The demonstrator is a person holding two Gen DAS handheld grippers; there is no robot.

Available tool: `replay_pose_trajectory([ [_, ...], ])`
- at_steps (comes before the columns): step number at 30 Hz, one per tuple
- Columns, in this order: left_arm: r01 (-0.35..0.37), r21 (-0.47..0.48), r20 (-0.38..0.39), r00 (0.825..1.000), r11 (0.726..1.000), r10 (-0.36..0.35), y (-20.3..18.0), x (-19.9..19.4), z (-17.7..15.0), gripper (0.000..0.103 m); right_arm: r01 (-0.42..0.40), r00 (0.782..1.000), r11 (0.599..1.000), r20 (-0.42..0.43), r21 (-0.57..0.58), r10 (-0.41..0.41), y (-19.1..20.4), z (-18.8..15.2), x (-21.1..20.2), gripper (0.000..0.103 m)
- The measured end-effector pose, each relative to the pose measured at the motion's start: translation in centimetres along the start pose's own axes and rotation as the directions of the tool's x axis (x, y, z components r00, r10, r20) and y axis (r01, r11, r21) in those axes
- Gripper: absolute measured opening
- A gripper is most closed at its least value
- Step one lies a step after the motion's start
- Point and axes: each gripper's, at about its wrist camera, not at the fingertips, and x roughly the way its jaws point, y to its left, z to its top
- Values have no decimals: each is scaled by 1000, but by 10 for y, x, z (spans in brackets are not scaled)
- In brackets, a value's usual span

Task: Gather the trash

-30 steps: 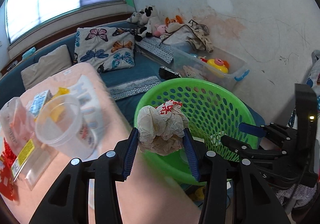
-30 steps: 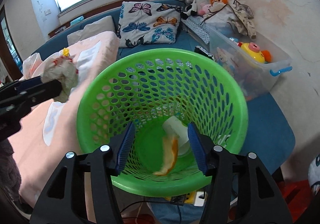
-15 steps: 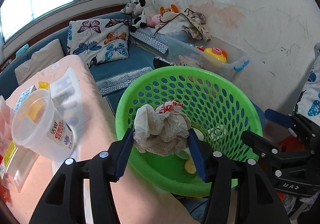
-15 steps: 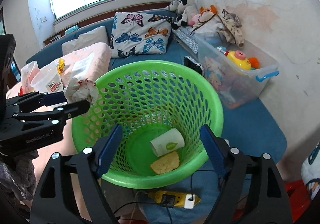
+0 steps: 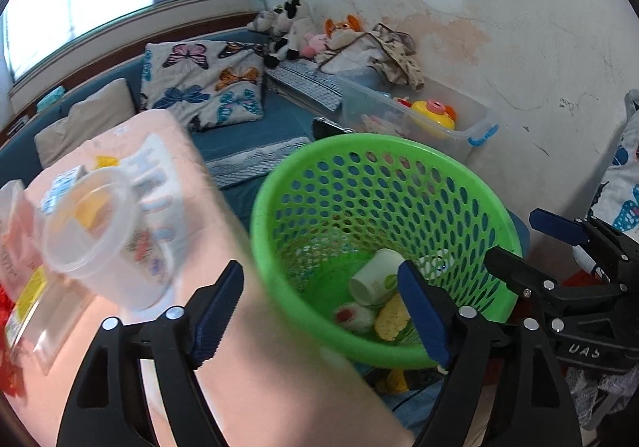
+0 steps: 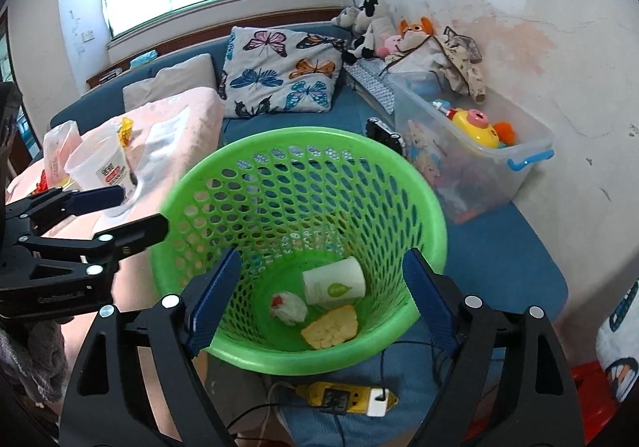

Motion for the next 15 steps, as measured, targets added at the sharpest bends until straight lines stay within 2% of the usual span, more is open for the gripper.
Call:
replay_pose_trajectory([
  [7,-78,-45,30,996,996,80,39,-34,-12,80,-104,994,994,-19,-24,103,27,5,-1,87],
  [15,-185,-94,45,981,978,190,92,-72,-29,80,-216,976,970,-21,-107,215,87,14,-7,92],
])
